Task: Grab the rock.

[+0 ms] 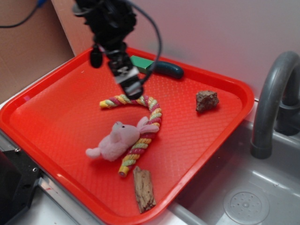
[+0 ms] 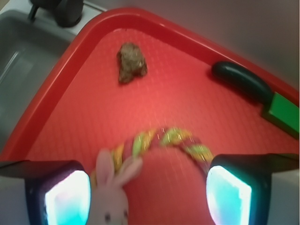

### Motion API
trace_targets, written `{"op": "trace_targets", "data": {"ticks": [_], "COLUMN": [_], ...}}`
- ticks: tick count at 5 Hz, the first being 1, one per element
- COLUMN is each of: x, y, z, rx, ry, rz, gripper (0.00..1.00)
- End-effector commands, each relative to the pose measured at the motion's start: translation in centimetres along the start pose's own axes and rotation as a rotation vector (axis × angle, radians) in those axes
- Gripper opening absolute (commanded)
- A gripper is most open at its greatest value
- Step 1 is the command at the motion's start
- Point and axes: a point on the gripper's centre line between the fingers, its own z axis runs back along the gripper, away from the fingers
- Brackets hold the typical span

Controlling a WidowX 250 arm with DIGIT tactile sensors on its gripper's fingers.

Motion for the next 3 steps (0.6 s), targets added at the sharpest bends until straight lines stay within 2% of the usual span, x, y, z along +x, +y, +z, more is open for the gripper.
{"op": "trace_targets", "data": {"ticks": [1,3], "x": [6.4,8.4], "y": [-0.7,-1.0], "z": [-3.5,-8.6], "rx": [-0.021,0.001], "ry": [-0.04,0.014], "rz": [0.004,-0.063], "gripper": [1.0,1.0]}}
